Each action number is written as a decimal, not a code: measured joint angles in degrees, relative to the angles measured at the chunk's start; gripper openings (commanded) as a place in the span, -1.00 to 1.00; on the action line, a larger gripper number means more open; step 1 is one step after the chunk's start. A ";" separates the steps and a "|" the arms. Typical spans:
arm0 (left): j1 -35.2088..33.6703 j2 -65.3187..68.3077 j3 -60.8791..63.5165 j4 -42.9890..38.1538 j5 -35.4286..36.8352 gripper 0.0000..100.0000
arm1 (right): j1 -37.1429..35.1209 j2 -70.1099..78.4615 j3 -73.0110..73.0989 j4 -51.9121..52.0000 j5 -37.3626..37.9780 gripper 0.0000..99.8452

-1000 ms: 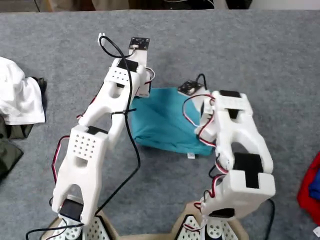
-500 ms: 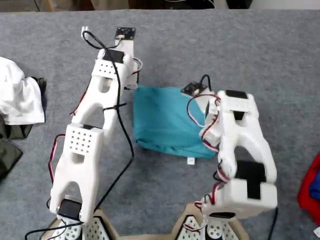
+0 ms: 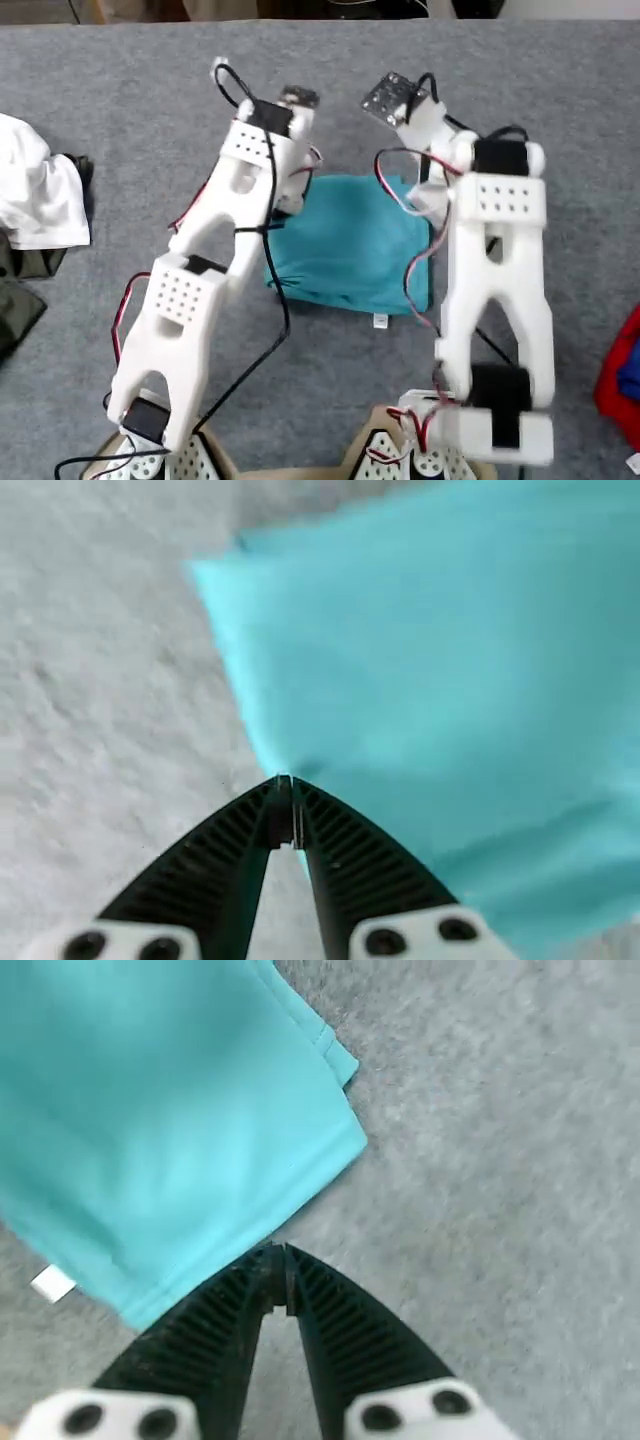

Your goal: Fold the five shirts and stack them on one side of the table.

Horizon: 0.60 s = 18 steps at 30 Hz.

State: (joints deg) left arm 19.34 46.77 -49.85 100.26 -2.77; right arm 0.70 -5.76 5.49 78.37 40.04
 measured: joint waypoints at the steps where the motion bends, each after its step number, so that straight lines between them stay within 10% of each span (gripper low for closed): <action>1: 0.26 -1.93 2.73 0.00 0.09 -0.96 | 0.00 2.73 -0.97 -0.70 0.00 -0.99; 8: 1.85 -15.47 19.69 -2.20 1.23 -0.96 | 0.00 21.27 -10.02 -3.08 -0.97 -0.99; 18: 10.37 -29.01 58.46 -27.69 6.15 -0.96 | 0.09 38.15 -23.74 -3.25 -0.97 -0.99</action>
State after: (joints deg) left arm 29.71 17.76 8.62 72.57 3.38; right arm 0.79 32.40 -18.24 75.12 39.08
